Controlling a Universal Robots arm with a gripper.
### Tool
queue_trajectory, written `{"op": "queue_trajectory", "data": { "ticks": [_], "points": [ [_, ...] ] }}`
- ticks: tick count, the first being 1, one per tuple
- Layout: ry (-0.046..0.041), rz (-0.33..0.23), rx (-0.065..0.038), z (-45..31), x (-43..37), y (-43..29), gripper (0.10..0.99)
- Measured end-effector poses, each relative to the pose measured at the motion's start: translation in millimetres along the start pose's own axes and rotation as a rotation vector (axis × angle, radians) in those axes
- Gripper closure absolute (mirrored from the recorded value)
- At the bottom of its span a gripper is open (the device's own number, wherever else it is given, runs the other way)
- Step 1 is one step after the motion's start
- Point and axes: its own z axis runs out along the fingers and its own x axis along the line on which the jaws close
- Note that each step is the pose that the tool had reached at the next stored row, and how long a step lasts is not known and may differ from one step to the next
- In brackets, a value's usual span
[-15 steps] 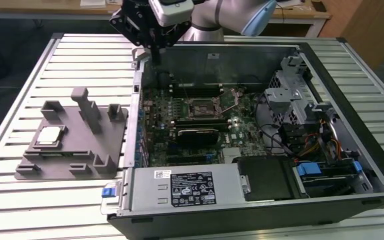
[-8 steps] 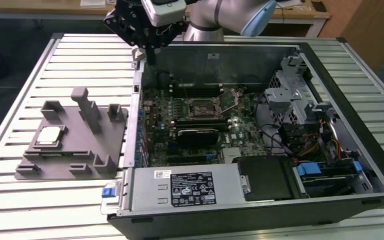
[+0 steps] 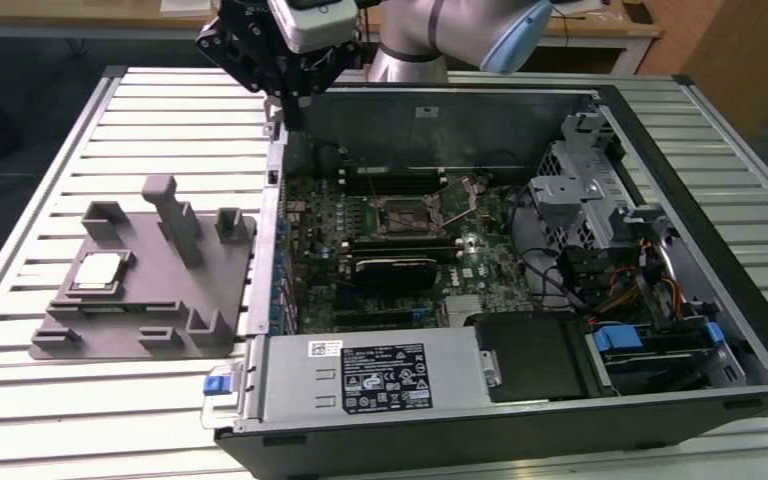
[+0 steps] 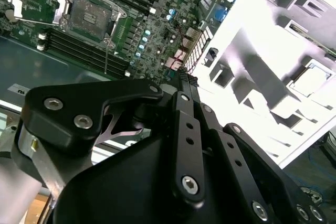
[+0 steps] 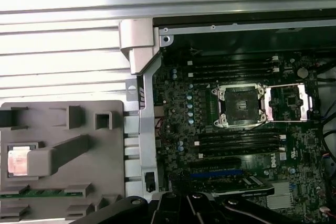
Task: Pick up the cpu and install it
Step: 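Reach for the cpu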
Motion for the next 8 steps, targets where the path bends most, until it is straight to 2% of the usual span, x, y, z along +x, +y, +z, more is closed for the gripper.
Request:
{"op": "queue_trajectory", "data": {
  "ticks": [8],
  "points": [
    [-0.0002, 0.000, 0.000, -0.2, 7.4, -0.6, 0.980]
  ]
}}
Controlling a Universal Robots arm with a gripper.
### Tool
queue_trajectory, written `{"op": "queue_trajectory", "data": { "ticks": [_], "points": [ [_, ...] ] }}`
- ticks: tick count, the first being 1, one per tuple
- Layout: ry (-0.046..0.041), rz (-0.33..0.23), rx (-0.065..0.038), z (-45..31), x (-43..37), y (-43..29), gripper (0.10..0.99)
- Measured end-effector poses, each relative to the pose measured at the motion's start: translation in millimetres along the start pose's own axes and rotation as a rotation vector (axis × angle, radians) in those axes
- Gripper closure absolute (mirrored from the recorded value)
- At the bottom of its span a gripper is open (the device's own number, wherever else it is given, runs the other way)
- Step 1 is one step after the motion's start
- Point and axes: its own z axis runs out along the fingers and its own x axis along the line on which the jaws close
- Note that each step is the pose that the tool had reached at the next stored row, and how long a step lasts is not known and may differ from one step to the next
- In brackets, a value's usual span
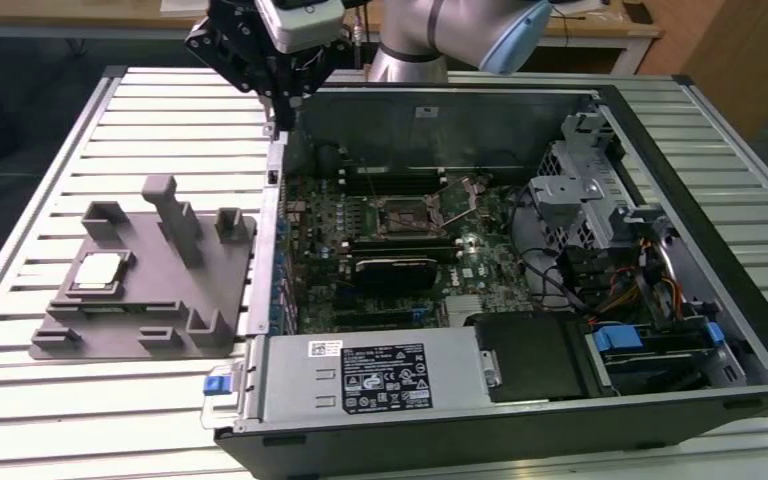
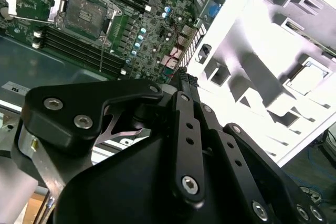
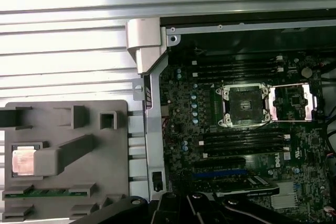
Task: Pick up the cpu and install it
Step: 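Reach for the cpu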
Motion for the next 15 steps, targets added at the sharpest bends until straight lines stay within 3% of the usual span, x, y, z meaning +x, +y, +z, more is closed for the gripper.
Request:
{"op": "queue_trajectory", "data": {
  "ticks": [15],
  "points": [
    [-0.0002, 0.000, 0.000, -0.4, 13.9, -1.1, 0.980]
  ]
}}
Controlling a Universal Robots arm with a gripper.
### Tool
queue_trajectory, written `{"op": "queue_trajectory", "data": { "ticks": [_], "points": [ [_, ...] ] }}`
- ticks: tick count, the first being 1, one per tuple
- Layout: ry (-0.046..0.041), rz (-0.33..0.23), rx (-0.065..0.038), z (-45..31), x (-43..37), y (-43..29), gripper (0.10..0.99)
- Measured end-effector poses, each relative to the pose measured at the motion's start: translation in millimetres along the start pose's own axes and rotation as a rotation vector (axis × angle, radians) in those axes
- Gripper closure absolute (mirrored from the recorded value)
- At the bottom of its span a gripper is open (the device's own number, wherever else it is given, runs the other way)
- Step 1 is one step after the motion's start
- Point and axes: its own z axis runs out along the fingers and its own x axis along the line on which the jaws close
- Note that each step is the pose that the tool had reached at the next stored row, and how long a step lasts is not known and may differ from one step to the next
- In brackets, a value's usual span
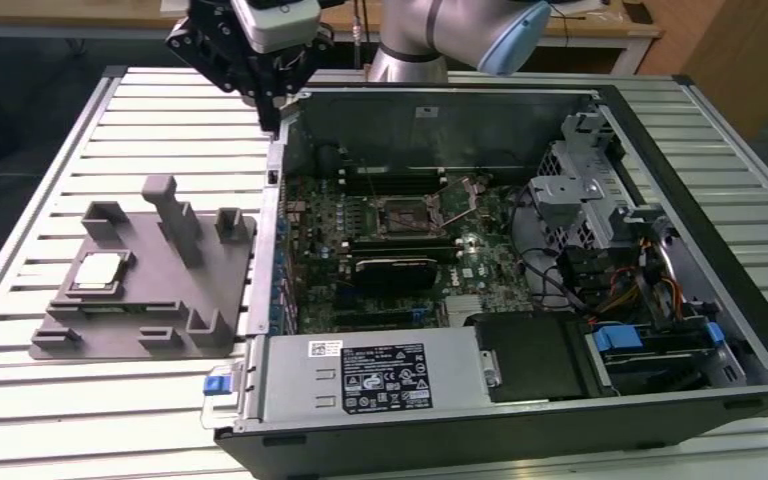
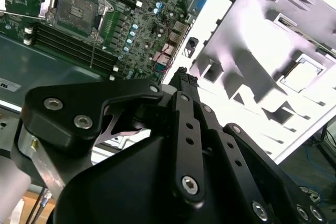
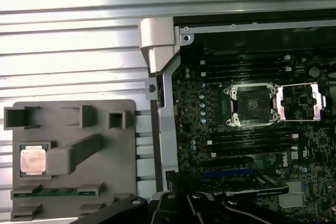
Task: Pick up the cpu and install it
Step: 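Reach for the cpu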
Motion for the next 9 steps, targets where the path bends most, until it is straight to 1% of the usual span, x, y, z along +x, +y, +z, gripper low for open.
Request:
{"op": "queue_trajectory", "data": {
  "ticks": [9],
  "points": [
    [0.0000, 0.000, 0.000, -0.2, 6.2, -0.5, 0.980]
  ]
}}
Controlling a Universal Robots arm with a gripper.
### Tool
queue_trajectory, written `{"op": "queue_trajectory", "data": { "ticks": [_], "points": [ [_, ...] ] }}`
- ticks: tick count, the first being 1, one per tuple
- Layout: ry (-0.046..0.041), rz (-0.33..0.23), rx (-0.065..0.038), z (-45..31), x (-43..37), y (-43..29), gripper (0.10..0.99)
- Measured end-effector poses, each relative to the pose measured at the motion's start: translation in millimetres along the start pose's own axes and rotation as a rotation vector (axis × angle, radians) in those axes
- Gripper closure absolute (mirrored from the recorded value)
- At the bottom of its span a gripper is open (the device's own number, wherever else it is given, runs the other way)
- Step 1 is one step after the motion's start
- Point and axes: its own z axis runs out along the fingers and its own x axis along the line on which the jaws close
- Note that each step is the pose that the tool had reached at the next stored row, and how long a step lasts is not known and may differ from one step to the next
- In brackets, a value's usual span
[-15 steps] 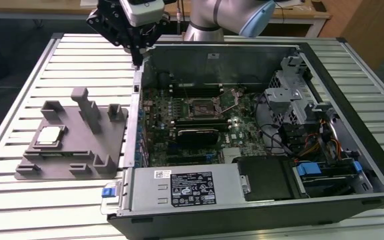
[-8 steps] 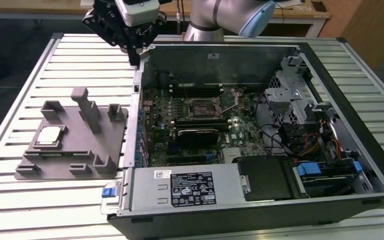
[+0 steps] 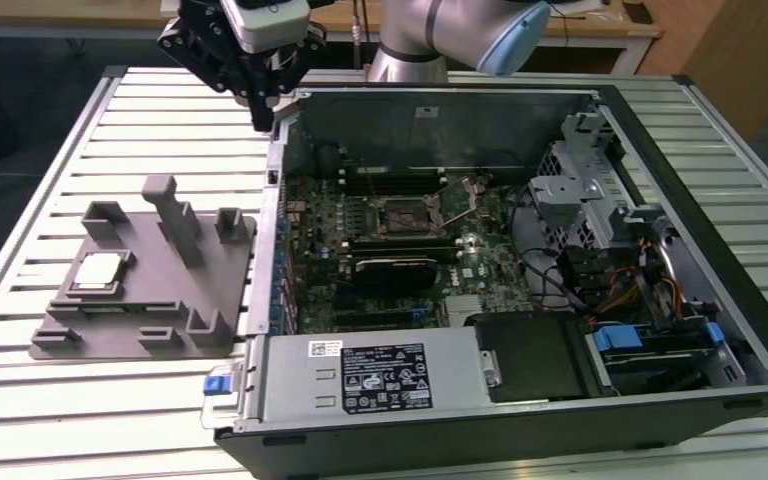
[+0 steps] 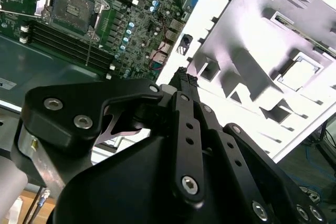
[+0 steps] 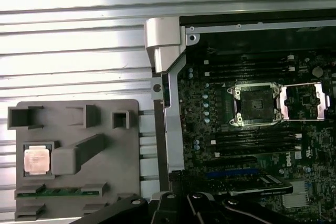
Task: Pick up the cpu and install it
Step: 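Reach for the cpu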
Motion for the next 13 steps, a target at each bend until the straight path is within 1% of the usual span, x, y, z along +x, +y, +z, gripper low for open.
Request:
{"op": "queue_trajectory", "data": {
  "ticks": [13],
  "points": [
    [0.0000, 0.000, 0.000, -0.2, 7.5, -0.6, 0.980]
  ]
}}
